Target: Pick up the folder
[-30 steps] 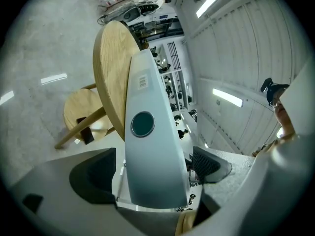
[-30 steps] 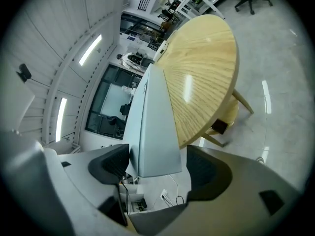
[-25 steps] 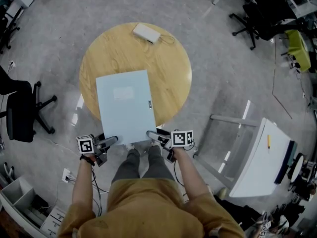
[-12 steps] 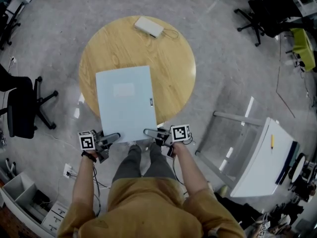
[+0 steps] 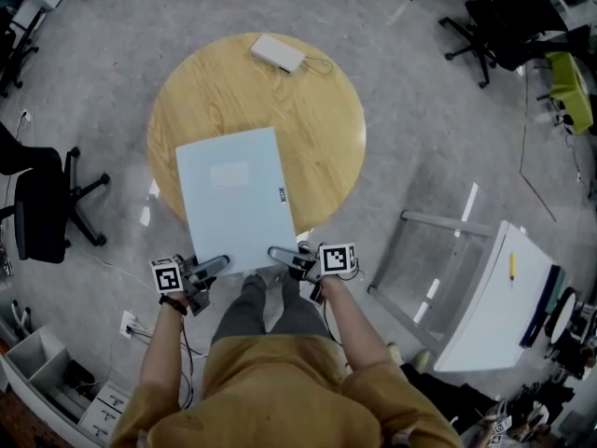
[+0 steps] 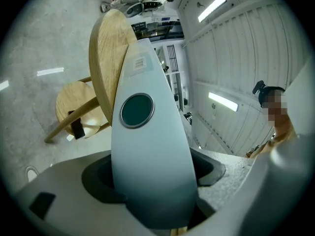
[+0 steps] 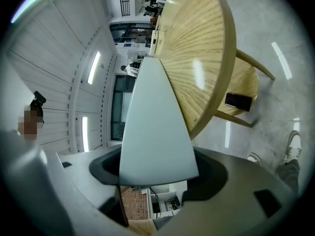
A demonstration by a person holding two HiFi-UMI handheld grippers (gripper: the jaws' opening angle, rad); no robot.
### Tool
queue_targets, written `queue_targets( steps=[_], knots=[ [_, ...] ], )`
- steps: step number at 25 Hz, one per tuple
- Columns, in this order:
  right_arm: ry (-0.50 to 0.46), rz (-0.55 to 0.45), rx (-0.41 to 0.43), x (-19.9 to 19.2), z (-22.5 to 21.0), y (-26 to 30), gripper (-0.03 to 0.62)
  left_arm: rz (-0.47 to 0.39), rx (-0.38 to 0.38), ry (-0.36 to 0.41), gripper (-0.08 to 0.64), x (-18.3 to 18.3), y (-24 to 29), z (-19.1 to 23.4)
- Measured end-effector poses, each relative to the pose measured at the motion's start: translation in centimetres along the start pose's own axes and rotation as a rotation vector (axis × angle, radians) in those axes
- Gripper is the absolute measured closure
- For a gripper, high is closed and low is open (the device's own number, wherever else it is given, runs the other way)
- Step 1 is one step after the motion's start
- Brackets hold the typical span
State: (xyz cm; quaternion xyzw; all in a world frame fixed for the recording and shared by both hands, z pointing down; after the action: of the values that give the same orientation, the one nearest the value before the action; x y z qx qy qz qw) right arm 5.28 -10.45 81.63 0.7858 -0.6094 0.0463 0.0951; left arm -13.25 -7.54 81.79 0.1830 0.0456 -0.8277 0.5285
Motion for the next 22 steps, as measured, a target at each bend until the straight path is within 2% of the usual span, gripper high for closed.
queue_targets(
  steps=[3, 9, 13, 17, 22],
  knots=[
    [-0.022, 0.008, -0.018, -0.7, 0.4, -0.2, 0.278, -0.016, -0.01, -0.012, 0.201, -0.3, -0.7, -0.8],
    [-0.052, -0.009, 0.005, -1.6, 1.8, -0.6, 0.29, -0.034, -0.02, 0.003, 0.21, -0.6, -1.3, -2.3],
    [-0.112, -0.015, 0.006, -1.6, 3.4, -0.7, 0.29, -0.05, -0.045, 0.077, 0.21, 0.6, -1.2, -4.3],
    [-0.215, -0.013, 0.023, -1.2, 6.4, -1.0, 0.29, -0.087, -0.061, 0.159, 0.21, 2.1, -1.2, -6.9],
    [-0.378, 0.002, 0.071, -1.2, 12.0, -1.6, 0.29, -0.145, -0.096, 0.324, 0.21, 4.6, -1.3, -12.1]
  ],
)
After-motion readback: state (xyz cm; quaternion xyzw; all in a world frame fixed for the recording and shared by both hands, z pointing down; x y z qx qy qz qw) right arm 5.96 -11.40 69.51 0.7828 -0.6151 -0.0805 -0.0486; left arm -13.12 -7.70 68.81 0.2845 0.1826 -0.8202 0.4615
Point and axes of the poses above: the fingertips, and each gripper's own axes: y forward along the fingers, z to its left, x out of its top, the point moved 4 cm from there along -y, backward along the fingers, and after that the axes turned 10 degrees about y, right-handed, at the moved point
